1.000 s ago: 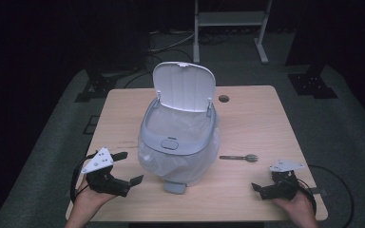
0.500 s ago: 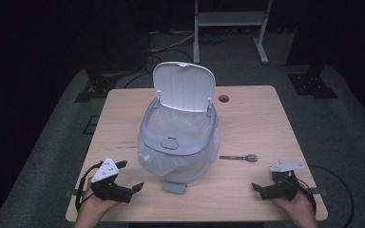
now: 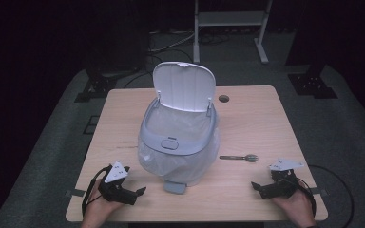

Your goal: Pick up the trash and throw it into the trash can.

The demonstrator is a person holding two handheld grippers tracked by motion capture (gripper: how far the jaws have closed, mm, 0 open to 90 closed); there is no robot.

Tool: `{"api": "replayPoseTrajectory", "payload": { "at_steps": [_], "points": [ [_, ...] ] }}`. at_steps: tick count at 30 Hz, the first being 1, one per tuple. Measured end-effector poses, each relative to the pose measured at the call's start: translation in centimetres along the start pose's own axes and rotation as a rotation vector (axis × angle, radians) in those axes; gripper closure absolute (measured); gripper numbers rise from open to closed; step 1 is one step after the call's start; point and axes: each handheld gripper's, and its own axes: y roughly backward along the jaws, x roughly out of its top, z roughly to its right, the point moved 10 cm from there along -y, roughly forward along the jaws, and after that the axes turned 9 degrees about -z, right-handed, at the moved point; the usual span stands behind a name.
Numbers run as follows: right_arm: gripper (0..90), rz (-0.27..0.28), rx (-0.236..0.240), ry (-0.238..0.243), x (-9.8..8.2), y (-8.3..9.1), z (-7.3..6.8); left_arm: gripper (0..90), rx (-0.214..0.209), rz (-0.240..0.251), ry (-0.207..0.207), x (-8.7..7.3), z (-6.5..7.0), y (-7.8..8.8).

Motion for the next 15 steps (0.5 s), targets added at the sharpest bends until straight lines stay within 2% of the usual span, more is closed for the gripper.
{"api": "replayPoseTrajectory", "payload": {
  "at_steps": [4,5,6,8,13,15],
  "points": [
    [0.0,-0.003,0.004,0.005,0.0,0.0,0.1,1.0,-0.001,-0.030,0.009,-0.7,-0.3,-0.8],
    [0.0,-0.014,0.007,0.009,0.0,0.1,0.1,1.0,0.004,-0.061,0.000,-1.2,-0.5,-1.4],
    [0.0,-0.014,0.007,0.009,0.0,0.1,0.1,1.0,0.004,-0.061,0.000,-1.2,-0.5,-1.4],
    [0.0,-0.023,0.014,0.008,0.0,0.1,0.0,1.0,0.018,-0.090,-0.019,-1.6,-0.7,-1.8],
    [0.0,-0.024,0.036,0.024,0.2,0.1,-0.4,0.0,-0.018,-0.074,0.014,-1.7,-0.9,-2.1],
    [0.0,-0.026,0.040,0.034,0.3,0.1,-0.5,0.0,-0.018,-0.074,0.010,-1.7,-0.8,-2.1]
  ]
}}
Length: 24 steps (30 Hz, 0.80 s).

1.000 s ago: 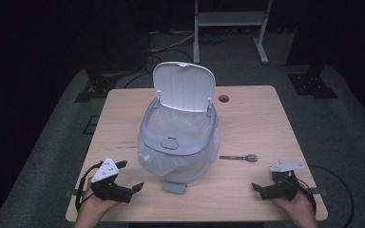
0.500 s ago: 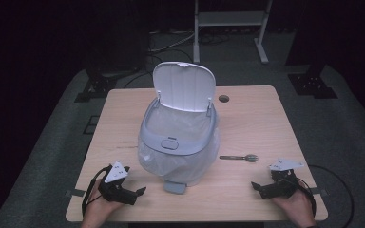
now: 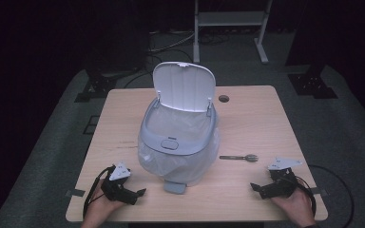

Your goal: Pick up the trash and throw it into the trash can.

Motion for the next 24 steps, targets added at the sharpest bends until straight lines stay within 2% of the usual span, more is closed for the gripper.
{"api": "replayPoseTrajectory", "payload": {
  "at_steps": [5,14,16,21,24],
  "points": [
    [0.0,-0.004,-0.005,0.008,0.6,0.0,0.3,0.0,-0.001,-0.002,-0.002,-0.1,0.1,0.0],
    [0.0,0.028,-0.011,0.004,2.5,0.8,1.2,0.0,-0.003,-0.002,-0.005,-0.1,0.1,0.0],
    [0.0,0.033,0.007,-0.010,2.7,0.9,1.3,0.0,-0.003,-0.002,-0.005,-0.1,0.1,0.0],
    [0.0,0.033,0.012,-0.001,3.5,1.0,1.6,0.0,-0.003,-0.001,-0.004,-0.1,0.1,0.0],
    [0.0,0.051,0.021,0.002,4.2,0.9,1.7,0.0,-0.003,-0.001,-0.004,-0.1,0.1,0.0]
  ]
}}
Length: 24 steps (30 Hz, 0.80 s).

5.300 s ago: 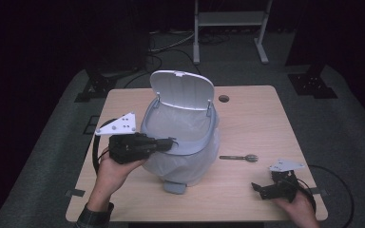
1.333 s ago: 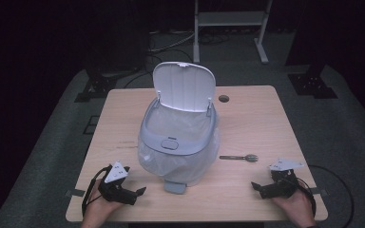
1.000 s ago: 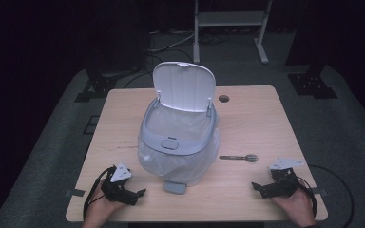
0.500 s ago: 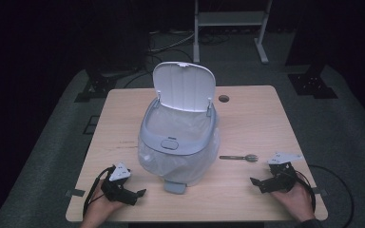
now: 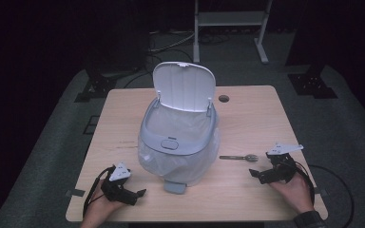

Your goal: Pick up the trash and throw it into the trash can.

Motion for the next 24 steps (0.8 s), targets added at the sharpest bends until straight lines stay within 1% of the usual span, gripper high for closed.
{"api": "replayPoseTrajectory", "payload": {
  "at_steps": [1,2,7,9,13,16,18,24],
  "points": [
    [0.0,-0.006,0.003,0.000,0.1,-0.1,0.0,0.0,0.000,0.000,0.000,0.0,0.0,0.0],
    [0.0,-0.008,0.000,0.010,0.3,-0.2,0.0,0.0,0.000,0.000,0.000,0.0,0.0,0.0],
    [0.1,-0.001,0.008,0.023,1.4,-0.7,0.0,0.0,0.000,0.000,-0.001,0.0,0.0,0.0],
    [3.0,0.003,0.020,0.024,1.6,-0.9,0.0,0.0,-0.001,0.000,-0.003,0.0,0.0,0.0],
    [3.1,-0.002,0.020,0.032,2.3,-1.5,-0.1,0.0,-0.002,-0.001,-0.004,0.0,0.0,0.0],
    [3.8,0.000,0.028,0.040,3.0,-2.1,-0.2,0.0,-0.003,-0.001,-0.007,0.0,0.1,0.0],
    [3.9,-0.010,0.039,0.038,3.2,-2.7,-0.3,0.0,-0.002,-0.002,-0.008,0.0,0.1,0.0],
    [4.6,-0.030,0.048,0.052,3.8,-4.2,-0.2,0.0,-0.005,-0.004,-0.011,0.0,0.1,0.0]
  ]
}}
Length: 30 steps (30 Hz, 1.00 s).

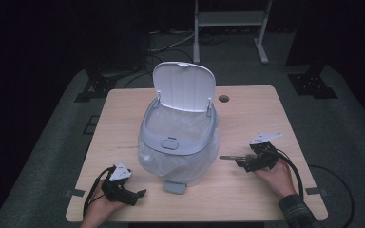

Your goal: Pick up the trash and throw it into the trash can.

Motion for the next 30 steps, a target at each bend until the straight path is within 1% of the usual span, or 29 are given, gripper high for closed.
{"api": "replayPoseTrajectory", "payload": {
  "at_steps": [5,6,8,14,19,21,22,23,30],
  "points": [
    [5.8,-0.004,-0.017,0.006,0.2,-1.2,0.6,0.0,-0.001,0.001,-0.002,0.0,0.0,0.0],
    [8.2,-0.010,-0.017,0.002,0.1,-1.3,0.6,0.0,-0.001,0.001,-0.002,0.0,0.0,0.0],
    [11.4,-0.016,-0.019,0.017,-0.1,-1.4,0.7,0.0,-0.002,0.001,-0.002,0.0,0.1,0.0],
    [15.7,-0.020,-0.030,0.011,-0.5,-1.7,1.0,0.0,-0.002,0.001,-0.002,0.0,0.1,0.0],
    [27.4,-0.015,-0.035,0.020,-0.6,-1.4,1.1,0.0,-0.002,0.001,-0.002,0.0,0.1,0.0],
    [34.4,-0.010,-0.036,0.023,-0.6,-1.2,1.1,0.0,-0.002,0.001,-0.002,0.0,0.1,0.0],
    [39.3,-0.006,-0.032,0.024,-0.6,-1.1,1.1,0.0,-0.002,0.001,-0.002,0.0,0.1,0.0],
    [39.3,-0.006,-0.032,0.024,-0.6,-1.1,1.1,0.0,-0.002,0.001,-0.002,0.0,0.1,0.0],
    [53.9,0.007,-0.020,0.039,-0.8,-0.9,0.8,0.0,-0.002,0.001,-0.001,0.0,0.1,0.0]
  ]
}}
